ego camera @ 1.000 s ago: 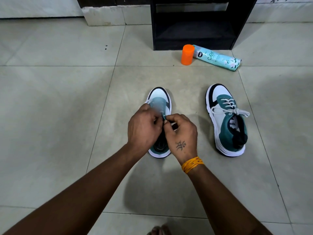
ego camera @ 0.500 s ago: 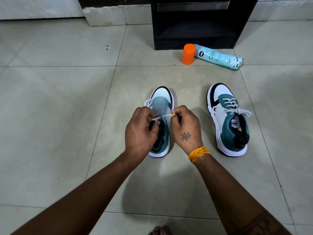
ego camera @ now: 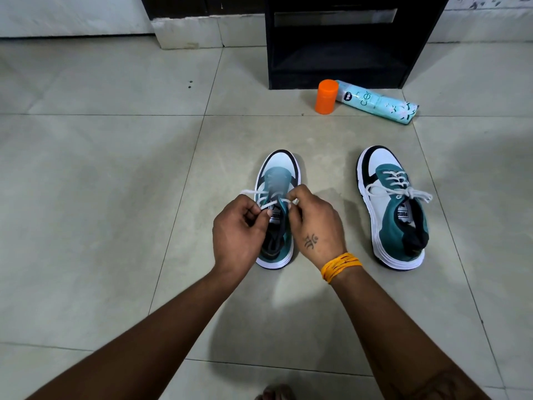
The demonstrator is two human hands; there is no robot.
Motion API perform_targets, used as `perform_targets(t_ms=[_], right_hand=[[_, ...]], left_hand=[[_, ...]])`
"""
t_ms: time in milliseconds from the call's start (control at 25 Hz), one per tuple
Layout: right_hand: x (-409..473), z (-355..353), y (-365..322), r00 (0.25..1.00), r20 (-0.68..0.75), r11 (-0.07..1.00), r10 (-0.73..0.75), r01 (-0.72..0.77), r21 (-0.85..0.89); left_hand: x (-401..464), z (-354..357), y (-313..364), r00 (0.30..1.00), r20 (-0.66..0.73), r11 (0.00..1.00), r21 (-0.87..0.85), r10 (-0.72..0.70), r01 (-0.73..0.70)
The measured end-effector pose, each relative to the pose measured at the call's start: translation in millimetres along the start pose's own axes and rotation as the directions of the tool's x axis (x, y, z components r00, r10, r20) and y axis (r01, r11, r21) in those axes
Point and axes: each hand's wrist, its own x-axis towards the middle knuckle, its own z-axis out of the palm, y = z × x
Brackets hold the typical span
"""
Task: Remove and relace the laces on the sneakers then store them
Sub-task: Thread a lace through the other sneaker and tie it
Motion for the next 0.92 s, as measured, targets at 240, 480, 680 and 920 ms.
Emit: perform_targets(t_ms=[240, 480, 680, 920], right_hand=[[-4, -5, 34, 0.931, -0.046, 0.926, 0.361, -0.364, -0.104], [1, -5, -3, 1.0, 0.002, 0.998, -0.005, 0.005, -0.062], [11, -6, 29, 0.972, -0.065, 0.968, 0.224, -0.23, -0.104], [9, -6, 10, 1.0, 0.028, 0.998, 0.009, -0.01, 0.055]], left_hand=[[-4, -2, 6, 0.994, 0.015, 0.993, -0.051, -0.105, 0.106], [-7, 4, 14, 0.991, 0.003, 0.988, -0.081, -0.132, 0.131], [-7, 5, 16, 0.988, 0.015, 0.982, -0.11, -0.154, 0.155], [-8, 5, 16, 0.99, 0.009, 0.984, -0.114, -0.14, 0.14]])
